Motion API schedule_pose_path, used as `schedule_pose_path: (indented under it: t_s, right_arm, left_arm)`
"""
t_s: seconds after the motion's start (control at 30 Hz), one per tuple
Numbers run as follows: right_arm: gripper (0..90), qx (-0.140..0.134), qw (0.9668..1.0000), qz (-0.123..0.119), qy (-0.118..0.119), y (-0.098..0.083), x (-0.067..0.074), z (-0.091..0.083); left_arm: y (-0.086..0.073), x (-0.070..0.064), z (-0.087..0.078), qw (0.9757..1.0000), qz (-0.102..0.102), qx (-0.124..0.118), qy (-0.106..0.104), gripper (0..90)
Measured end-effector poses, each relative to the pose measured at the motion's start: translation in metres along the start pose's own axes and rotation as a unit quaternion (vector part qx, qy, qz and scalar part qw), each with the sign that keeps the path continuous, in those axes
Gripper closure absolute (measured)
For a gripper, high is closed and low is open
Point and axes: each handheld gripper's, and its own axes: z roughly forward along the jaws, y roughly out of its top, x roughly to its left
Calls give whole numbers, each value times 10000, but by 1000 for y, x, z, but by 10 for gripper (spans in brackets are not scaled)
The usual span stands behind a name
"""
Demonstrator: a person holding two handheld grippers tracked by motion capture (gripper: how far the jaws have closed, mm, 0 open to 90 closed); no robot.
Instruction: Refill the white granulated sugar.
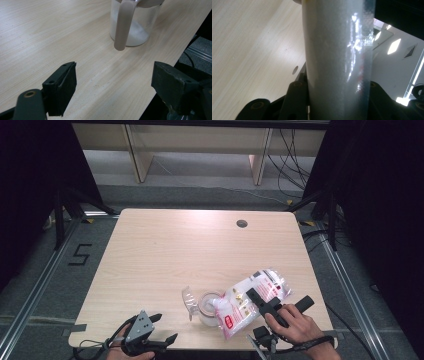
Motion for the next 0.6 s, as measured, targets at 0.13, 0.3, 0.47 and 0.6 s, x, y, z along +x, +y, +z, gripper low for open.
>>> schedule_pose_path:
  t_s: [0.13,0.3,0.47,0.6]
  right_arm:
    - [698,-8,10000,-46,1,-1,-1,0]
    - [698,-10,10000,-50,-1,-1,-1,0]
    - [698,13,10000,-2,19,-1,0,0]
    - [699,0,10000,-73,-13,-1,-2,0]
  left_arm:
    - [0,0,0,10000,-4,-2,1,198]
    - [0,0,0,10000,9,8,7,198]
    - [0,0,0,10000,-5,-8,-6,198]
    - [0,0,0,10000,-5,0,5,198]
